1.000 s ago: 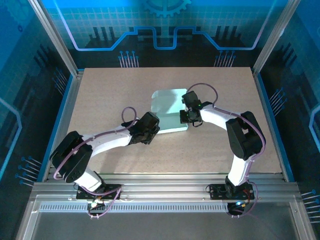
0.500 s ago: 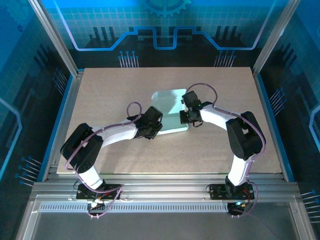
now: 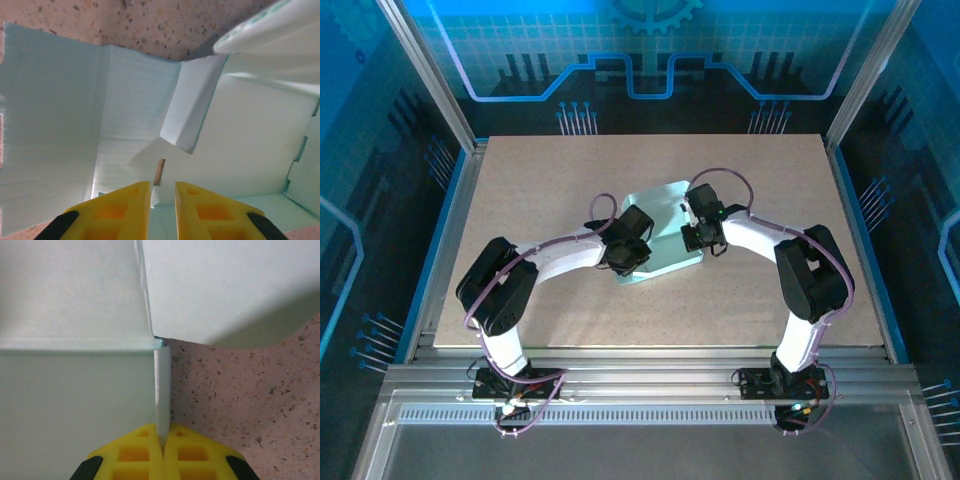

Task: Fold the paper box

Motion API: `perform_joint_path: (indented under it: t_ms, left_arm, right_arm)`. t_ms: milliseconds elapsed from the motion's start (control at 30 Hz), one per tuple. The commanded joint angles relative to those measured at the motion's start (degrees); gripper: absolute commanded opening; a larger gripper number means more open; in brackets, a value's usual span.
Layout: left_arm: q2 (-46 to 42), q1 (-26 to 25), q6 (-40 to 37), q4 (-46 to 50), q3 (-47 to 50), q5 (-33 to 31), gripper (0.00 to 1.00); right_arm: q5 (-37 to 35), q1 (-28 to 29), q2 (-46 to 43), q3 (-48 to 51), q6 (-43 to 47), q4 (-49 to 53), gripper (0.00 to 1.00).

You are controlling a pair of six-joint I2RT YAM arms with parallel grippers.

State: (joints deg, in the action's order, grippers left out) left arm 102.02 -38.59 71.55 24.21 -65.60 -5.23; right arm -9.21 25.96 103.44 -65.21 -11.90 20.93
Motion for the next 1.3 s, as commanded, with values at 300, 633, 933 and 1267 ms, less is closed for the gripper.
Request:
perform_joint_path:
  t_ms: [300, 633, 933, 1267]
  left_arm:
    - [-9.40, -2.90, 8.93, 3.84, 4.99, -6.46, 0.48]
    - [-3.94, -5.39, 17.70, -6.67, 6.77, -0.72, 0.44]
    - [0.10, -4.61, 10.21, 1.18, 1.34, -4.79, 0.26]
    - [3.37, -3.91, 0.50, 5.10, -4.04, -3.02, 0.20]
  right_arm:
    - [-0.73, -0.73, -0.34, 0.13, -1.78, 2.40, 0.00]
    - [0.62, -0.82, -0.07, -0.81, -2.92, 3.05, 0.00]
    - [0.20, -0.86, -0.96, 0.16, -0.98, 3.11, 0.00]
    - [1.98, -0.82, -1.17, 0.59, 1.16, 3.02, 0.00]
